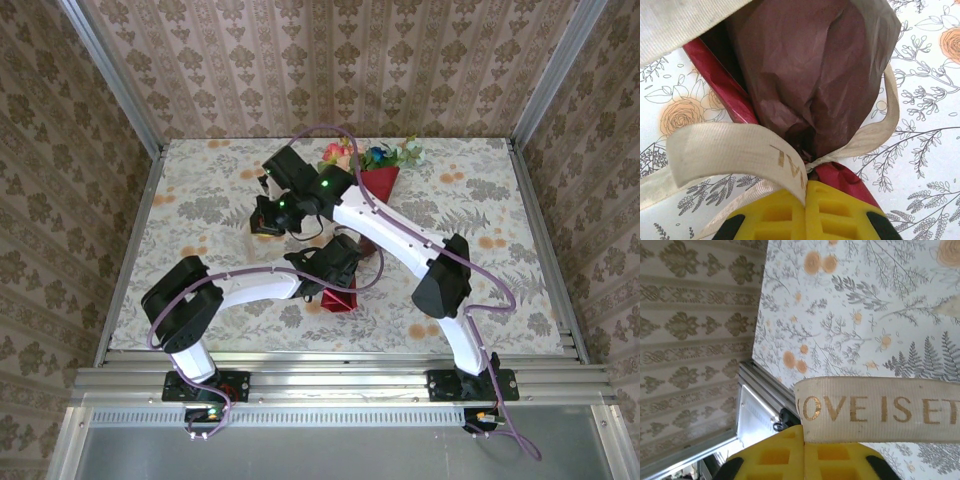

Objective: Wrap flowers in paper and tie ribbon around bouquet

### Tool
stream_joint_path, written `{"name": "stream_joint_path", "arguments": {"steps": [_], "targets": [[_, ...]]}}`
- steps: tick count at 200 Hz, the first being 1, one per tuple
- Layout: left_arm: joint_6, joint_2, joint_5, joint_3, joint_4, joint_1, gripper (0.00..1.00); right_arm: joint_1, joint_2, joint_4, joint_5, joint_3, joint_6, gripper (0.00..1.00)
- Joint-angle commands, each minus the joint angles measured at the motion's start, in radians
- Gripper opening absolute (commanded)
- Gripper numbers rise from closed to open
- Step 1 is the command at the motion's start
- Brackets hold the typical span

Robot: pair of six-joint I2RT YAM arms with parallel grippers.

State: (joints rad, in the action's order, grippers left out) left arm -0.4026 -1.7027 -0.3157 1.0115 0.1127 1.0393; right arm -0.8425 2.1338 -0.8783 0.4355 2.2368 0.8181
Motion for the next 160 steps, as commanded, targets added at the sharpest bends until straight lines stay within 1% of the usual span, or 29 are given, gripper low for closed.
{"name": "stream_joint_path", "arguments": {"steps": [1, 13, 25, 38, 73, 82, 94, 101, 106, 120, 123, 135, 146, 160], "targets": [[0.006, -0.007, -0.027, 0.027, 0.027, -0.005, 0.0, 0.002, 0.017, -0.105, 0.077, 0.048, -0.089, 0.28], [0.005, -0.008, -0.026, 0.028, 0.03, -0.008, 0.0, 0.001, 0.032, -0.183, 0.069, 0.092, -0.13, 0.4], [-0.001, -0.008, -0.024, 0.028, 0.031, -0.01, 0.0, 0.003, 0.032, -0.241, 0.024, 0.128, -0.161, 0.46], [-0.005, -0.008, -0.019, 0.026, 0.031, -0.012, 0.0, 0.016, 0.01, -0.257, -0.018, 0.139, -0.169, 0.51], [-0.023, 0.008, -0.001, 0.029, 0.036, -0.024, 0.0, 0.113, -0.061, -0.238, -0.066, 0.133, -0.117, 0.53], [-0.026, 0.015, 0.007, 0.032, 0.041, -0.029, 0.0, 0.142, -0.086, -0.248, -0.106, 0.128, -0.112, 0.53], [-0.037, 0.03, 0.02, 0.032, 0.045, -0.041, 0.0, 0.19, -0.139, -0.259, -0.19, 0.087, -0.097, 0.53], [-0.045, 0.04, 0.031, 0.029, 0.045, -0.049, 0.0, 0.219, -0.174, -0.253, -0.233, 0.032, -0.083, 0.52], [-0.051, 0.046, 0.045, 0.026, 0.044, -0.056, 0.0, 0.254, -0.222, -0.229, -0.266, -0.043, -0.061, 0.52], [-0.071, 0.066, 0.104, 0.017, 0.038, -0.083, 0.0, 0.346, -0.34, -0.131, -0.29, -0.267, 0.011, 0.52], [-0.078, 0.071, 0.119, 0.016, 0.038, -0.089, 0.0, 0.375, -0.377, -0.093, -0.291, -0.348, 0.045, 0.52], [-0.093, 0.087, 0.181, 0.009, 0.027, -0.111, 0.0, 0.462, -0.479, 0.043, -0.28, -0.581, 0.147, 0.53], [-0.105, 0.098, 0.239, 0.007, 0.019, -0.127, 0.0, 0.533, -0.559, 0.183, -0.242, -0.785, 0.257, 0.54], [-0.123, 0.104, 0.295, 0.012, 0.023, -0.145, 0.0, 0.585, -0.61, 0.361, -0.189, -0.976, 0.394, 0.54]]}}
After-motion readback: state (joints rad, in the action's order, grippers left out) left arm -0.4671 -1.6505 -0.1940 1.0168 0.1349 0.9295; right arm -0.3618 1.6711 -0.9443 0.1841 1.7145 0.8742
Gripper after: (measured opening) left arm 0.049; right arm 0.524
